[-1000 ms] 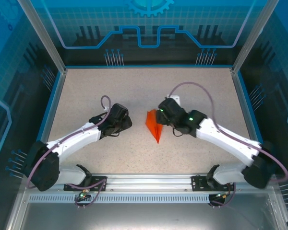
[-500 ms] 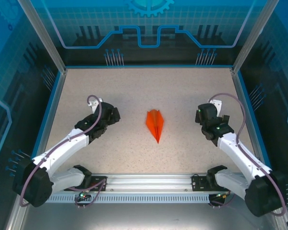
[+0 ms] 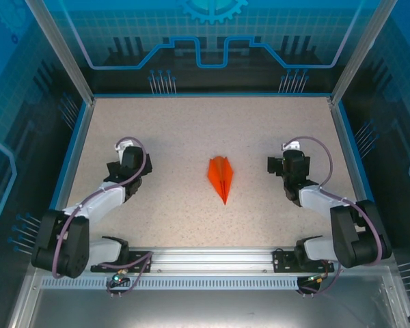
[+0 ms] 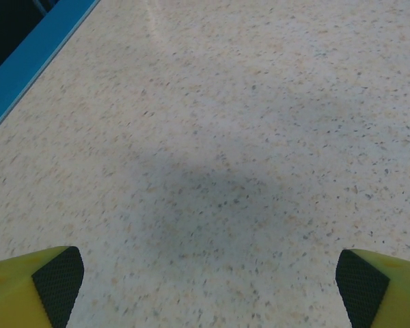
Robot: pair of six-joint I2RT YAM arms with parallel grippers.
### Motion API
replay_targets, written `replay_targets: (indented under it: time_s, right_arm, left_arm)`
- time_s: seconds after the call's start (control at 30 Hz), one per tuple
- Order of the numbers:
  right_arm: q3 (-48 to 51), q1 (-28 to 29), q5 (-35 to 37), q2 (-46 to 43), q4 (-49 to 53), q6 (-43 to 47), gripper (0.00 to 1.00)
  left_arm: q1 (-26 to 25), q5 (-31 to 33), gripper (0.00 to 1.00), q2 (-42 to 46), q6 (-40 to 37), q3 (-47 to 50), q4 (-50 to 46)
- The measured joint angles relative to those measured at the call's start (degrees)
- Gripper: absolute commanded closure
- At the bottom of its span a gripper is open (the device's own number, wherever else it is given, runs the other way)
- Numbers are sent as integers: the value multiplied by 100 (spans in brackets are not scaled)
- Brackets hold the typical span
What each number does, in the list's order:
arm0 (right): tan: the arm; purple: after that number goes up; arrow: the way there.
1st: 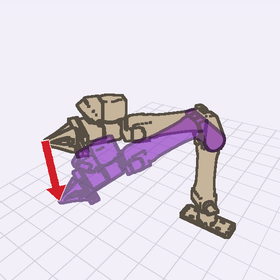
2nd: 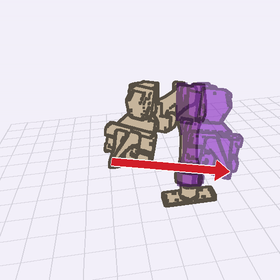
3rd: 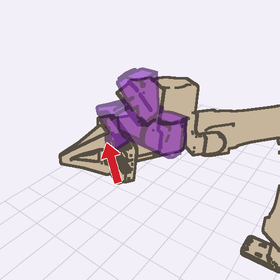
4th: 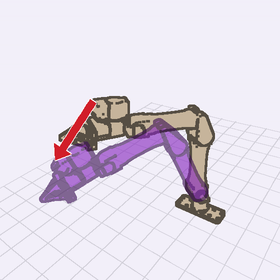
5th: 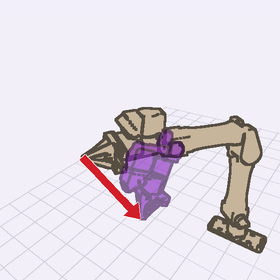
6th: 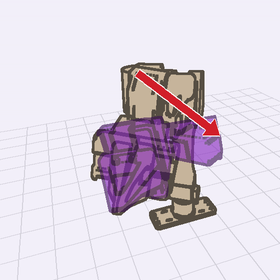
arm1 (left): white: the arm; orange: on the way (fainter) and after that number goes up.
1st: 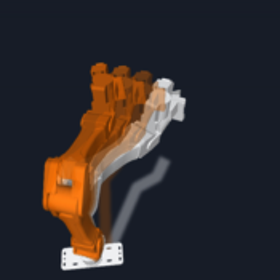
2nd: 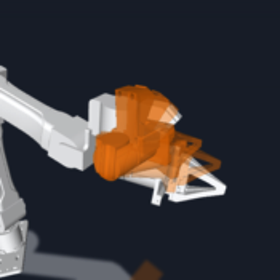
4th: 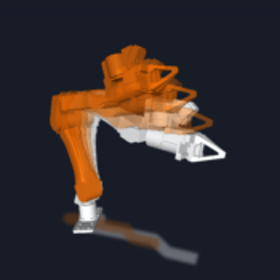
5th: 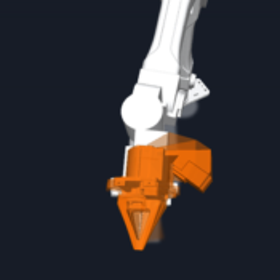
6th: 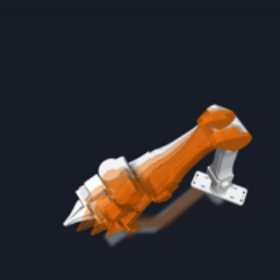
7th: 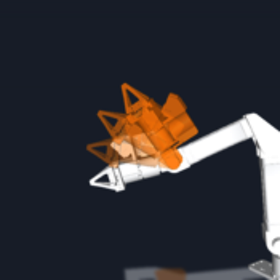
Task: Fold a paper plane with a square sheet of paper (pick it up from the middle)
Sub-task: Reset both arms
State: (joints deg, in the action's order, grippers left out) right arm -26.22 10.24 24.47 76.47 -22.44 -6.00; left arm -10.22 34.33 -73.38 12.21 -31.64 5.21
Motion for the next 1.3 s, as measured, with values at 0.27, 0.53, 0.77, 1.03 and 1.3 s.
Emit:
replay_targets:
  time_s: [0.27,0.53,0.77,1.03,1.3]
  right_arm:
    - [367,-195,-752,4,-1128,411,1]
    - [588,-315,-1001,448,-2035,509,1]
    - [455,-361,-992,975,-2142,533,1]
    - [431,-365,-883,975,-2218,446,1]
    - [431,-365,-802,975,-2218,435,1]
  left_arm:
    - [240,-870,2,-890,-981,566,2564]
    - [684,-1753,2,-1331,-1106,929,3788]
    - [761,-1908,1,-1370,-1080,929,4009]
    - [761,-1926,1,-1370,-1080,929,4054]
    - [761,-1926,2,-1368,-1080,929,4054]
